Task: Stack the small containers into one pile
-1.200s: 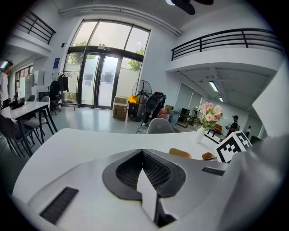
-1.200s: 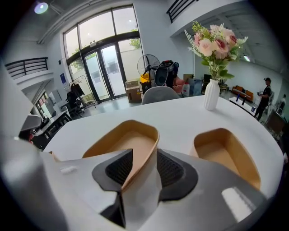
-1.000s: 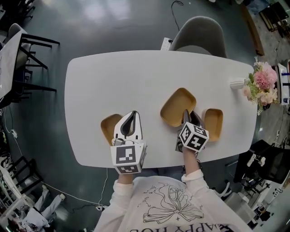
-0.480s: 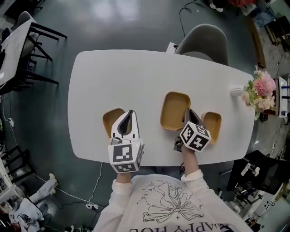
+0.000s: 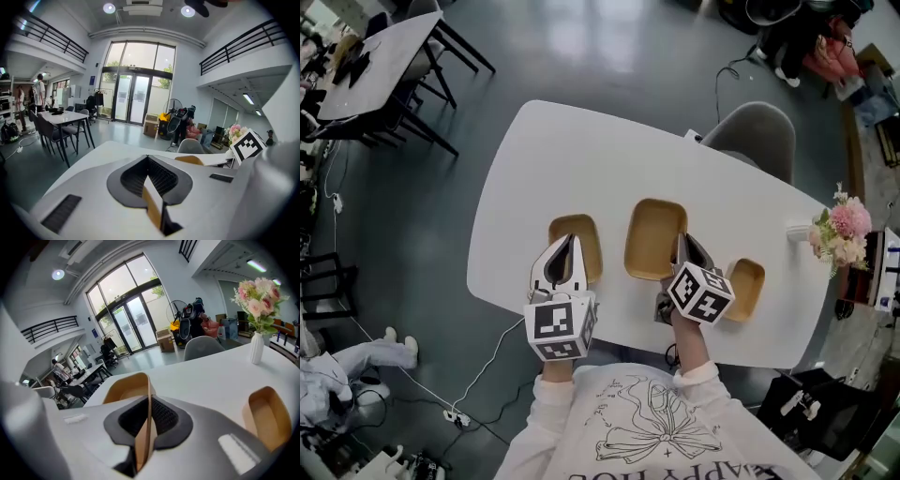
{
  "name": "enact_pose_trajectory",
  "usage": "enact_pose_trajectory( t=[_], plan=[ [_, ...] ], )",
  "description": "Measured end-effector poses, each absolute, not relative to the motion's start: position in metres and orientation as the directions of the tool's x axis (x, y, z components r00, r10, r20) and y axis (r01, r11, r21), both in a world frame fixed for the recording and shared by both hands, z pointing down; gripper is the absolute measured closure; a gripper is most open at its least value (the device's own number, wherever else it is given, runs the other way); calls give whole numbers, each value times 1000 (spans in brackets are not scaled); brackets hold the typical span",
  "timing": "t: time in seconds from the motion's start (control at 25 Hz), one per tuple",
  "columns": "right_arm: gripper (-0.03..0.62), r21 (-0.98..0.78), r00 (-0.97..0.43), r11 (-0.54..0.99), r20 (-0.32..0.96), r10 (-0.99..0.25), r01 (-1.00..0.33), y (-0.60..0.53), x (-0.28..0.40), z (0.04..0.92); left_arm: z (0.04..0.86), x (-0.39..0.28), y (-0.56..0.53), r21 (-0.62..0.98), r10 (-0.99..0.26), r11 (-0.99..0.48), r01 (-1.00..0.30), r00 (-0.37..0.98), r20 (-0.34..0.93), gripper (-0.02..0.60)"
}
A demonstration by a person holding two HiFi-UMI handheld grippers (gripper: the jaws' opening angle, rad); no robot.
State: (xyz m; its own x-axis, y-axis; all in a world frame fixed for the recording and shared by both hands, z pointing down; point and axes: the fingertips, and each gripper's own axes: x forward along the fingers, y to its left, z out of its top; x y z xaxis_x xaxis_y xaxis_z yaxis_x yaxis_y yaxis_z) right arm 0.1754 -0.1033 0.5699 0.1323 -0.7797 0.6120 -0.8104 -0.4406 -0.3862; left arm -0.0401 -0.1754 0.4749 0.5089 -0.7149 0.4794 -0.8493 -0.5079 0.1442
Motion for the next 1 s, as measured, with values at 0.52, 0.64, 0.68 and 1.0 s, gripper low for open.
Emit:
enact_pose_trajectory(
  t=[0.52, 0.64, 0.68, 1.0],
  plan=[
    [565, -426, -109, -190, 585, -803, -885, -151, 53, 561, 465, -151, -155, 123, -823, -295, -948, 317, 471, 575],
    [565, -429, -143, -166, 601, -786, -888, -157, 34, 570, 467, -168, -153, 122, -831, -264, -957, 290, 475, 575],
    [565, -430, -154, -160, 607, -780, -888, -158, 28, 573, 468, -173, -152, 122, -832, -253, -960, 281, 479, 575],
    [565, -427, -188, -149, 649, -738, -892, -170, 1, 597, 478, -205, -153, 127, -833, -197, -972, 234, 502, 575]
  ],
)
